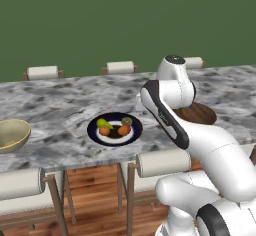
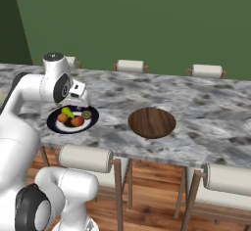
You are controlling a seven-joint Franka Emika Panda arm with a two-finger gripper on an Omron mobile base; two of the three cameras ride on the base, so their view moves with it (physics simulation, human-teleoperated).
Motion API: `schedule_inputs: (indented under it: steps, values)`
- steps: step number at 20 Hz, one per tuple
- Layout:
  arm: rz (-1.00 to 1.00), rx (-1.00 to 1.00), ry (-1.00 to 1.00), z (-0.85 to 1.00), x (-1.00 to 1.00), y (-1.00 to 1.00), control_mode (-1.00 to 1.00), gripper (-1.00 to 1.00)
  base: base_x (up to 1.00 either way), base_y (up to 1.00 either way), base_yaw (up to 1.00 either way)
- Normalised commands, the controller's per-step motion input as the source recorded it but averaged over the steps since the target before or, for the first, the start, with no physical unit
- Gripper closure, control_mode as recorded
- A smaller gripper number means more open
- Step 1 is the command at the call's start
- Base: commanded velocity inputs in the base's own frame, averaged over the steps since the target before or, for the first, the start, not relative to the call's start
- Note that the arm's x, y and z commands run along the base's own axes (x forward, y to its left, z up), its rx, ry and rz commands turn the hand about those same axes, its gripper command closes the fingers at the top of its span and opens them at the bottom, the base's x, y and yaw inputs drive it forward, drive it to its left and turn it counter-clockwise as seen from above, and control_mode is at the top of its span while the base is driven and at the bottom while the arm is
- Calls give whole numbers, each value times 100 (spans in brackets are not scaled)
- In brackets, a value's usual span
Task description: Take the fruits from the plate on the dining counter and place two fruits in each bowl.
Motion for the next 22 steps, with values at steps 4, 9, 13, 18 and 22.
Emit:
schedule_inputs:
  steps: [4, 9, 13, 18, 22]
  values:
    - [13, 0, 17, -67, 57, 18, -100, -100, 0, 0, 0]
    - [12, 0, 6, -47, 32, 25, -100, -100, 0, 0, 0]
    - [6, -1, 6, -37, 26, 27, -100, -100, 0, 0, 0]
    - [1, -9, 6, -45, 25, 12, -100, -100, 0, 0, 0]
    - [0, -13, 9, -38, 47, 0, -100, -100, 0, 0, 0]
